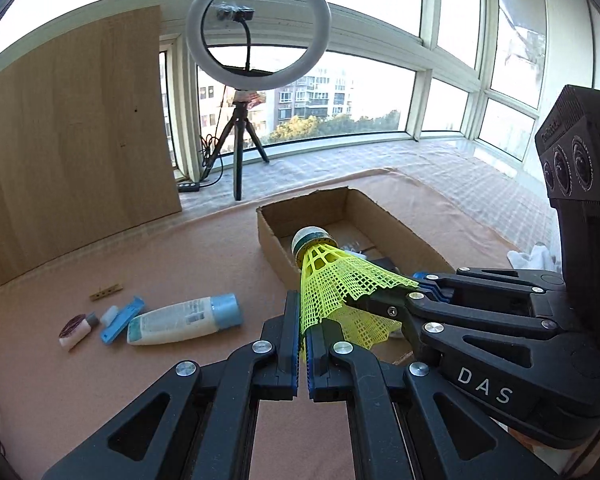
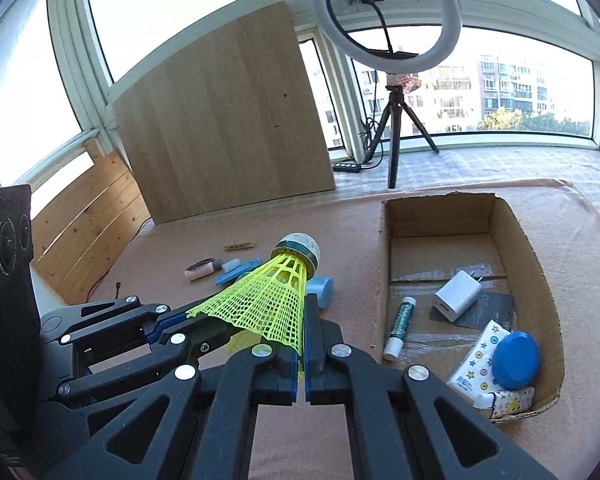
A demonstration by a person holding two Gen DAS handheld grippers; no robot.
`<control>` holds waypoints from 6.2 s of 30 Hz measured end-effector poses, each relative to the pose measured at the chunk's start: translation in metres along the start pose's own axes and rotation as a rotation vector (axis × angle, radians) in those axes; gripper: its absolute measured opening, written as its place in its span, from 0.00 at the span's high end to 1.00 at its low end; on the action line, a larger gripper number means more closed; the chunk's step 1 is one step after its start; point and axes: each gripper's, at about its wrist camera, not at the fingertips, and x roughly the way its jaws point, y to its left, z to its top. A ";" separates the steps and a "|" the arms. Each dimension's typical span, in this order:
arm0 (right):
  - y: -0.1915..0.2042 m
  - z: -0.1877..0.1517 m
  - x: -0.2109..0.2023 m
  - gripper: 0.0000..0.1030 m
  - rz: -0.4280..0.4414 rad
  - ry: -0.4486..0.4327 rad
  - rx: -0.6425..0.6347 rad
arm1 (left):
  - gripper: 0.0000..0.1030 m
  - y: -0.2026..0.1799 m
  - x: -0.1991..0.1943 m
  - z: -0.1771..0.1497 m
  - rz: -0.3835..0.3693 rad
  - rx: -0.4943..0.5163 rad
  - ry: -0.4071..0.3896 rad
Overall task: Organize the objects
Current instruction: 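Carry the shuttlecock into the box with both grippers and open them, then move the right tool to the white-and-blue lotion bottle and grasp its cap, then close the left gripper on the lotion bottle's other end, then carry the lotion bottle into the box with both grippers and open them, then move the right tool back toward the blue phone stand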
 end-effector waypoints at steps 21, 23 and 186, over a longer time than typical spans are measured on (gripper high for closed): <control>-0.106 0.007 -0.024 0.57 -0.323 -0.020 0.182 | 0.07 0.031 0.026 -0.012 0.107 -0.127 0.044; -0.089 0.013 -0.014 0.55 -0.291 -0.015 0.156 | 0.07 0.056 0.012 -0.024 0.142 -0.171 0.043; 0.104 0.066 0.274 0.35 -0.157 0.490 -0.796 | 0.01 0.182 -0.105 -0.170 0.162 -0.069 0.097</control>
